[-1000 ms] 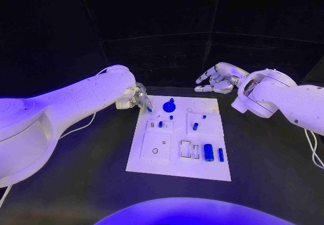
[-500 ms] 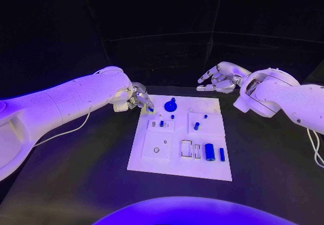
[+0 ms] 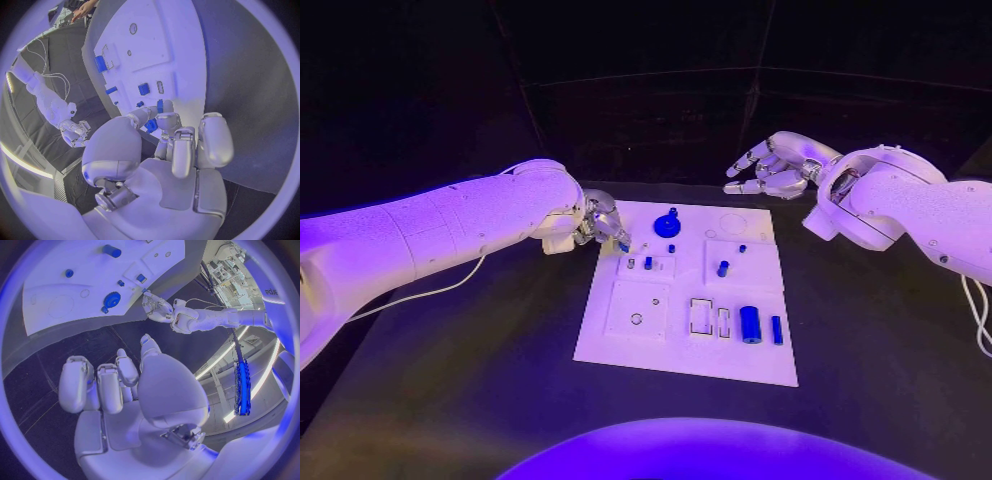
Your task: Assemble the parts on the task board
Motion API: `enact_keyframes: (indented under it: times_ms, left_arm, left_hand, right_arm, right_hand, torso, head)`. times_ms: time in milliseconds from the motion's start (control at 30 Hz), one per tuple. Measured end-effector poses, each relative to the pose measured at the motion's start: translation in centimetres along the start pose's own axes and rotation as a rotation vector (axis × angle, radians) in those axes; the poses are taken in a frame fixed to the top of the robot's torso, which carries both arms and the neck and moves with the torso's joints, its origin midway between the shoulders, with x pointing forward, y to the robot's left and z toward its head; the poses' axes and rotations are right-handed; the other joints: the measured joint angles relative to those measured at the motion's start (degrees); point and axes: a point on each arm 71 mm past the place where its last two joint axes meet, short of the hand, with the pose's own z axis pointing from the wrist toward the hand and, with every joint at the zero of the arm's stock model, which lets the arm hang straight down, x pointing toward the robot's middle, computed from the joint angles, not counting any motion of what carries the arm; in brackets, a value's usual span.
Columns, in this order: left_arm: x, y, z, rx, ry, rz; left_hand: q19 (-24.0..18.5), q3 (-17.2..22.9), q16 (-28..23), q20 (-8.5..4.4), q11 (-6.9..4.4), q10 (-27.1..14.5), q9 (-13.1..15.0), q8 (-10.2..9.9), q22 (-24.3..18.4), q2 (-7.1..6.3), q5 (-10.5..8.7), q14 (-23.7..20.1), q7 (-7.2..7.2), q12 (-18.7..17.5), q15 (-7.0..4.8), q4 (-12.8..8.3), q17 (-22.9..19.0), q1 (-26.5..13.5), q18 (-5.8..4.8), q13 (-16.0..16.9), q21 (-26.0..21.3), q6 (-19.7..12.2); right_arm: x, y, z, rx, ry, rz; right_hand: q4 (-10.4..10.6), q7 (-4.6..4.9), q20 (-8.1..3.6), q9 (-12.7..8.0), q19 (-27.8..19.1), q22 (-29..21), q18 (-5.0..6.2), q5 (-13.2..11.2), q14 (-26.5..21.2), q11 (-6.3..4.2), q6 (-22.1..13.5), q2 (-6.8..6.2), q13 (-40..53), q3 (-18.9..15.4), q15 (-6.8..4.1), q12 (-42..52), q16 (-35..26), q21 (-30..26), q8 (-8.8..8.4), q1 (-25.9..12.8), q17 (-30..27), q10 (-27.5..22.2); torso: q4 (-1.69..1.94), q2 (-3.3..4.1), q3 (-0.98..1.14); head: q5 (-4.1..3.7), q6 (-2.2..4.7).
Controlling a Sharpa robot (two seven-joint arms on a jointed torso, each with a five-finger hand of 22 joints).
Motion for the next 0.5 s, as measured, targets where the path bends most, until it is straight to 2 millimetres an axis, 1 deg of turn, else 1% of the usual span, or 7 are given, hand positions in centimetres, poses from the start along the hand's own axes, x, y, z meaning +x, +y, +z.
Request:
enact_keyframes:
  times_ms: [200,267,300,433,500]
  left_arm:
    - [0.8,-0.2,-0.2,0.005,-0.016,0.024]
    - [0.9,-0.2,-0.2,0.006,-0.025,0.030]
    - [1.0,-0.3,-0.2,0.006,-0.028,0.032]
    - [1.2,-0.3,-0.3,0.008,-0.042,0.038]
    - [1.4,-0.4,-0.3,0.008,-0.046,0.040]
  left_hand:
    - [0.1,0.0,0.0,-0.11,0.00,0.0,0.0,0.2,0.2,-0.16,0.41,0.0,0.00,0.0,0.00,0.0,0.0,-0.2,0.00,0.0,0.0,0.0]
    - [0.2,0.0,0.0,-0.19,-0.20,0.2,0.0,0.2,0.2,-0.24,0.44,0.0,-0.02,0.0,0.00,0.0,0.0,-0.2,0.00,0.0,0.0,0.0]
    - [0.2,0.0,0.0,-0.19,-0.02,0.4,0.0,0.2,0.2,-0.30,0.63,0.0,0.03,0.0,0.00,0.0,0.0,-0.3,0.00,0.1,0.0,0.3]
    - [0.2,0.0,0.0,-0.20,-0.02,0.4,0.0,0.2,0.3,-0.30,0.67,0.0,-0.02,0.0,0.00,0.0,0.0,-0.3,0.00,0.2,0.2,0.4]
    - [0.2,0.5,0.0,-0.20,-0.01,0.4,0.0,0.2,0.3,-0.30,0.67,0.0,-0.01,0.0,0.00,-0.5,0.0,-0.3,0.00,0.3,0.2,0.4]
  right_arm:
    - [0.0,0.0,0.0,0.001,0.001,0.000]
    - [0.0,0.0,0.0,0.001,0.001,0.000]
    - [0.0,0.0,0.0,0.001,0.001,0.000]
    - [0.0,-0.1,0.0,0.002,0.001,0.000]
    - [0.0,-0.1,0.0,0.002,0.001,0.000]
  right_hand:
    - [0.0,0.00,0.00,0.0,0.0,0.0,0.00,0.0,0.0,0.00,0.0,0.00,0.0,0.0,0.00,0.0,0.0,0.0,0.00,0.0,0.0,0.0]
    - [0.0,0.00,0.00,0.0,0.0,0.0,0.01,0.0,0.0,0.00,0.0,0.00,0.0,0.0,0.00,0.0,0.0,0.0,0.00,0.0,0.0,0.0]
    - [0.0,0.00,0.00,0.0,0.0,0.0,0.00,0.0,0.0,0.00,0.0,0.00,0.0,0.0,0.00,0.0,0.0,0.0,0.00,0.0,0.0,0.0]
    - [0.0,0.00,0.00,0.0,0.0,0.0,0.00,0.0,0.0,0.00,0.0,0.00,0.0,0.0,0.00,0.0,0.0,0.0,0.00,0.0,0.0,0.0]
    - [0.0,0.00,0.00,0.0,0.0,0.0,0.00,0.0,0.0,0.00,0.0,0.00,0.0,0.0,0.00,0.0,0.0,0.0,0.00,0.0,0.0,0.0]
  torso:
    - [-0.05,0.04,-0.01]
    - [-0.07,0.04,-0.01]
    - [-0.07,0.05,-0.01]
    - [-0.10,0.05,-0.04]
    - [-0.10,0.05,-0.05]
  head:
    - [0.01,-0.18]
    - [0.01,-0.23]
    - [0.01,-0.23]
    - [-0.01,-0.31]
    - [-0.03,-0.33]
